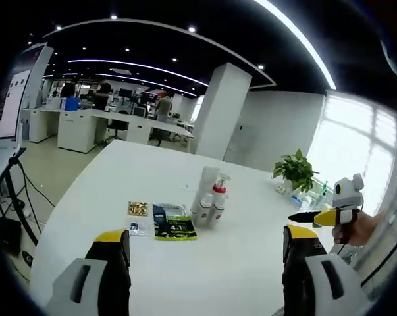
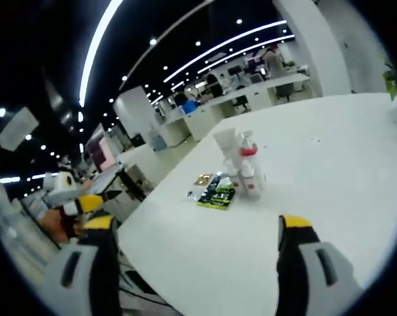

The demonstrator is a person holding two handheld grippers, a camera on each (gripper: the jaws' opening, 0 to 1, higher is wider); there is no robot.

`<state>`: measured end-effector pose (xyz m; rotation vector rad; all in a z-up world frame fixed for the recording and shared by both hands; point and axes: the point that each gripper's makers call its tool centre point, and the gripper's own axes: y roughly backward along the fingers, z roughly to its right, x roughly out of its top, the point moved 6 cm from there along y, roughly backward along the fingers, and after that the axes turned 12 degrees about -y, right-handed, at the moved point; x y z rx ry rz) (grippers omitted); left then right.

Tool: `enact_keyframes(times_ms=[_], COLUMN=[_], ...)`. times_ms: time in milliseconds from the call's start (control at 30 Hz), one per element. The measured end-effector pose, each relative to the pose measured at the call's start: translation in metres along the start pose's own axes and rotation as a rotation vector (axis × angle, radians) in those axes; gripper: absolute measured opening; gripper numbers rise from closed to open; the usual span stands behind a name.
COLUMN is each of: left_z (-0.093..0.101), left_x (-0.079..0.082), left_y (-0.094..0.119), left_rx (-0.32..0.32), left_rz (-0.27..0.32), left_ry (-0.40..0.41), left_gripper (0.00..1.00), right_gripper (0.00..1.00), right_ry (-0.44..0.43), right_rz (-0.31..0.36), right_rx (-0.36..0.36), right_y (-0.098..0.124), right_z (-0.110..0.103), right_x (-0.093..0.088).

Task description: Arrange the skincare products in the storage area until every visible bottle or jar stands upright without overlapping.

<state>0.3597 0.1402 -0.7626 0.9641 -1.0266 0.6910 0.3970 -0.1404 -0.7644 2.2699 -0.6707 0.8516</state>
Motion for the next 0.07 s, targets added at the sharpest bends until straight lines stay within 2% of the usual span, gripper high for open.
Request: enact_keyframes(times_ms=[67], left_z=[0.0012], left_x=[-0.0007], left_y=[-0.0009], left_rx=[-0.004], left_rz=[-0.004], left_ry=[-0.002], left_gripper=[1.00], right_gripper=[0.99], right_ry=[-0.003], right_rz=[-0.002], right_rx=[-0.009], right_y=[0.0024], right_z=[0.0013], right_x=[-0.0023])
